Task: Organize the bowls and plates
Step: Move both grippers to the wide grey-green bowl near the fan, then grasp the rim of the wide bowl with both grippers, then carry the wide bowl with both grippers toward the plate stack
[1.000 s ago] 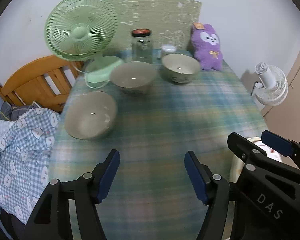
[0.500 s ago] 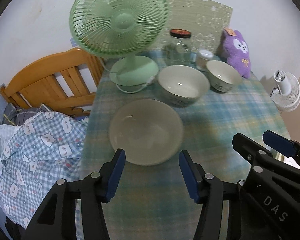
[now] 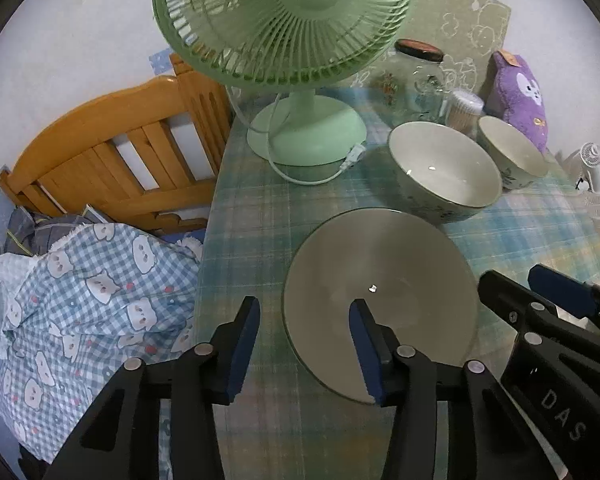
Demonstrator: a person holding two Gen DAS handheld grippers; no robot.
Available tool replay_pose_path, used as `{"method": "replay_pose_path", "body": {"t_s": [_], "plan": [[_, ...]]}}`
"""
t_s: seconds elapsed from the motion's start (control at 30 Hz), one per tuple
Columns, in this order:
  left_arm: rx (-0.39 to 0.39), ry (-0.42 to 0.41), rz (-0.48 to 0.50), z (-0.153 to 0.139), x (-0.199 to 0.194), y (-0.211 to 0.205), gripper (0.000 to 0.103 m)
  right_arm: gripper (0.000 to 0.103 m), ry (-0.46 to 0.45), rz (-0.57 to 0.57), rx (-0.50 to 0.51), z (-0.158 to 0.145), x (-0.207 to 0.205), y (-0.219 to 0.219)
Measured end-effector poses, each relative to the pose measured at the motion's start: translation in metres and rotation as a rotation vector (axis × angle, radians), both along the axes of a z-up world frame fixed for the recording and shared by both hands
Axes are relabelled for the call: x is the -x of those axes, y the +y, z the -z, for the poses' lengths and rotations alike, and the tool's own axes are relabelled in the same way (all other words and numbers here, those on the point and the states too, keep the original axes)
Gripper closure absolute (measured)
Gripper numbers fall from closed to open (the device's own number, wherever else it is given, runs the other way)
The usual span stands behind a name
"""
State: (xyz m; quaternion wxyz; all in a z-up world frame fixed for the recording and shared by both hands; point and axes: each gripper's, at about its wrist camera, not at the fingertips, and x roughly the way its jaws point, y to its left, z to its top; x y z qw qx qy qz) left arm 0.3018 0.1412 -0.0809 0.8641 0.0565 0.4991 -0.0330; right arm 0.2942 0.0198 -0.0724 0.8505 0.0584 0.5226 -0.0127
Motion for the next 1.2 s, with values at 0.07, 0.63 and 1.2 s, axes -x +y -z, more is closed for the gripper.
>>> {"method": "replay_pose_path", "body": {"t_s": [0.07,0.63,1.2], "plan": [[0.014,0.006,-0.013,0.003,-0.006,0.004,0.060,0.062,0.022,-0.002,-0.004,0.008,-0.005,0.003],[0.047,0.099,0.021,0.036,-0.028,0.009,0.092,0.090,0.081,-0.016,0.004,0.033,-0.029,0.020],[0.044,0.094,0.034,0.019,-0.008,-0.005,0.093,0.091,0.087,-0.023,0.017,0.016,-0.007,0.006]]}}
